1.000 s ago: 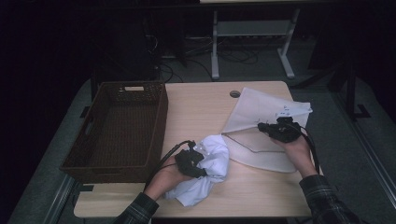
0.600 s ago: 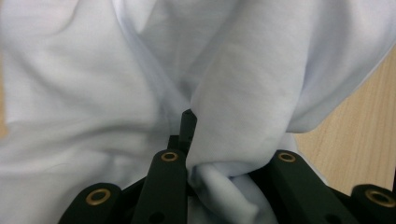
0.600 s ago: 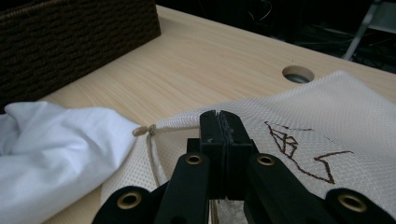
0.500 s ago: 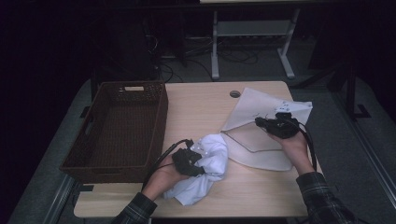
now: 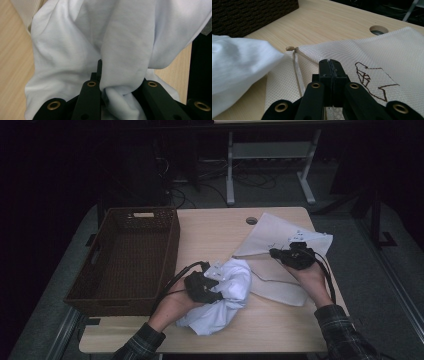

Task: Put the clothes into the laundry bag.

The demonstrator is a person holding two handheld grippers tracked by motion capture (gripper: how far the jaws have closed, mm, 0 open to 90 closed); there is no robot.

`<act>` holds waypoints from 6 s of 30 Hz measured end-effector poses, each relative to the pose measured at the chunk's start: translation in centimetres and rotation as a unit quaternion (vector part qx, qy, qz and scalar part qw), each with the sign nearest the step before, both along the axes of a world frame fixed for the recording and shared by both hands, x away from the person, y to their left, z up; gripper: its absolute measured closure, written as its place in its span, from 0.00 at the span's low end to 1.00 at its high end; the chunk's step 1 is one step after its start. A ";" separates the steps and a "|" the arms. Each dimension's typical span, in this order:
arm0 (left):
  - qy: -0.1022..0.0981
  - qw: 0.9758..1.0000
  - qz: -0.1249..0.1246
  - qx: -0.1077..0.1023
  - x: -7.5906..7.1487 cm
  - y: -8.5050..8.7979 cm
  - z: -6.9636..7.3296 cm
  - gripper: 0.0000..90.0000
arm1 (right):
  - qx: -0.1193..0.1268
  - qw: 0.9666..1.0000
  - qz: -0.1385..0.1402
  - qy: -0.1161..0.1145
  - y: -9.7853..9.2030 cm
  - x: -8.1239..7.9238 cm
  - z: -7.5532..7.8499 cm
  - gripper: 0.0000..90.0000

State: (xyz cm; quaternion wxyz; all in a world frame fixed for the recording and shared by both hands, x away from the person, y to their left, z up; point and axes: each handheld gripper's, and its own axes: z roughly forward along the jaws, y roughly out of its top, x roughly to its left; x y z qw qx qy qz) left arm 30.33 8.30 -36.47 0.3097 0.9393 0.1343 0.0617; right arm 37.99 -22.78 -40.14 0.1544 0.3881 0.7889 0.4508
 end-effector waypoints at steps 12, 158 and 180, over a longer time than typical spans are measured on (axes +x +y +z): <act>-0.009 1.000 -0.024 0.004 0.8 -2.3 0.5 0.85 | 0.008 1.000 0.020 0.001 2.1 -0.8 1.0 0.99; -0.005 0.991 0.131 -0.025 4.6 -2.5 -7.4 0.82 | -0.068 0.992 0.088 0.053 2.6 -7.7 -3.0 1.00; 0.009 0.990 0.137 -0.044 4.4 -4.6 -6.9 0.80 | -0.071 0.985 0.156 0.022 6.4 -8.6 -1.3 1.00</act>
